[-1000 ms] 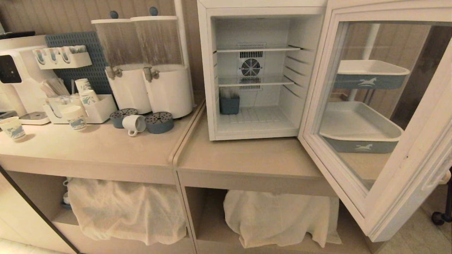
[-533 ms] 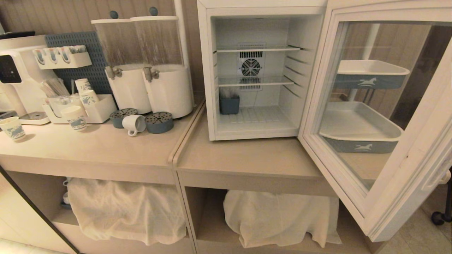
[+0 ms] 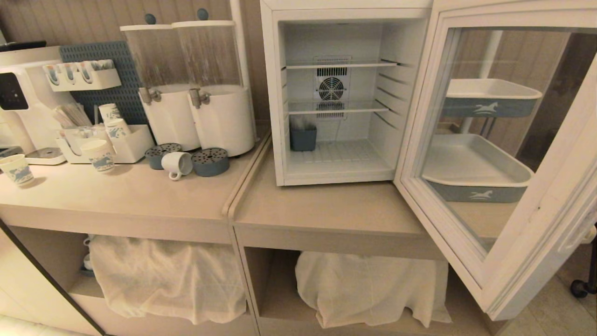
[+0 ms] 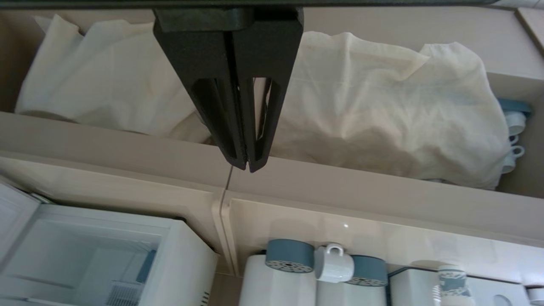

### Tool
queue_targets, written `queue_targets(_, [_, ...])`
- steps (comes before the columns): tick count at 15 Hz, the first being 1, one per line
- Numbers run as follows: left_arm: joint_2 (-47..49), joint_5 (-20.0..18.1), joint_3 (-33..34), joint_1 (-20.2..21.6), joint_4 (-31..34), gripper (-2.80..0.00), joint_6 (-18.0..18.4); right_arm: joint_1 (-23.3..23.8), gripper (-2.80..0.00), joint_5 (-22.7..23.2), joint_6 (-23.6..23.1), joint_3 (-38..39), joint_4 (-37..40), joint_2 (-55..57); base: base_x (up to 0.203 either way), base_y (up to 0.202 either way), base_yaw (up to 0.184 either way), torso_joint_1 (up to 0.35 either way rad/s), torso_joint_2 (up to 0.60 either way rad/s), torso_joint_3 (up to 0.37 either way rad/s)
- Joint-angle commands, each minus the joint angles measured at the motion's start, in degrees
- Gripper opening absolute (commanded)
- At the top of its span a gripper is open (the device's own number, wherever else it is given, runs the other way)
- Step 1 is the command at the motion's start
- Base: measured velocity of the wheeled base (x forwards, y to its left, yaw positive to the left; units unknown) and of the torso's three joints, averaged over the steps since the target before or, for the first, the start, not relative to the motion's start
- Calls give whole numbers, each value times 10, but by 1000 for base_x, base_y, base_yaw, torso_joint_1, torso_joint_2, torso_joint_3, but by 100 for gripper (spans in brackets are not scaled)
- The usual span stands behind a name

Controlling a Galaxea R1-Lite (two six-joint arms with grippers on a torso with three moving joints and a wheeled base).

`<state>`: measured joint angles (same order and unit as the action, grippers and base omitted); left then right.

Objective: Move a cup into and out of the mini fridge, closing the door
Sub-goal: Close the freezer door

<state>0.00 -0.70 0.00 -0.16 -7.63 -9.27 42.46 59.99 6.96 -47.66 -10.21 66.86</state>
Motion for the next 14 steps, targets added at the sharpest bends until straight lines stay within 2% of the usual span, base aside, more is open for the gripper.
queue_targets(1, [-3, 0, 23, 0, -1, -280, -1, 20, -280, 228, -42, 7, -14, 62, 0, 0, 0, 0, 0, 0])
queue_targets(2, [-3, 0, 23, 0, 0, -280, -1, 2, -280, 247, -47, 5, -17, 70, 0, 0, 0, 0, 0, 0])
queue_targets(4, [-3, 0, 23, 0, 0, -280, -1, -43, -280, 251, -48, 3, -19, 76, 0, 0, 0, 0, 0, 0])
queue_targets(8, [-3, 0, 23, 0, -1, -280, -1, -120, -280, 232, -47, 2, -15, 74, 0, 0, 0, 0, 0, 0])
queue_targets(11, [-3, 0, 23, 0, -1, -280, -1, -178, -280, 178, -46, 3, -12, 67, 0, 0, 0, 0, 0, 0])
queue_targets(13, [-3, 0, 23, 0, 0, -280, -1, -236, -280, 128, -45, 3, -6, 57, 0, 0, 0, 0, 0, 0])
queue_targets(14, [-3, 0, 23, 0, -1, -280, -1, -280, -280, 89, -45, 3, -1, 51, 0, 0, 0, 0, 0, 0])
